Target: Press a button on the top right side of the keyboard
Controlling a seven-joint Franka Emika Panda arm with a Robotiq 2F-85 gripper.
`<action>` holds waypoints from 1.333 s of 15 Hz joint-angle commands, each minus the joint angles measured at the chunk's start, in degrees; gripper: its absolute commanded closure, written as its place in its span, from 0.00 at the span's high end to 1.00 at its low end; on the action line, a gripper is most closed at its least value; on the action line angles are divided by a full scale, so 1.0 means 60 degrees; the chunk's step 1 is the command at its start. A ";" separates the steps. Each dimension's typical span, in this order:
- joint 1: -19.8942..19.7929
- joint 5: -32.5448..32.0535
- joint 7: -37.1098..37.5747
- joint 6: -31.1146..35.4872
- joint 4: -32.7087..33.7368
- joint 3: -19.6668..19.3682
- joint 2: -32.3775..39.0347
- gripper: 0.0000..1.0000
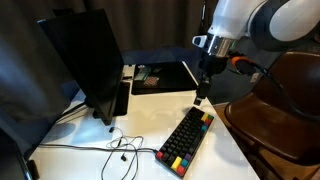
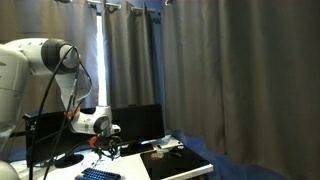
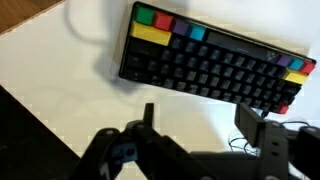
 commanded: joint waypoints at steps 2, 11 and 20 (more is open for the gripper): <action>0.0181 -0.1044 0.0987 0.0116 0.0985 -0.0228 0.1208 0.44; 0.0571 -0.1401 0.1542 -0.0043 0.1795 -0.0563 0.2314 0.00; 0.0663 -0.1302 0.1525 -0.0032 0.2066 -0.0534 0.2754 0.00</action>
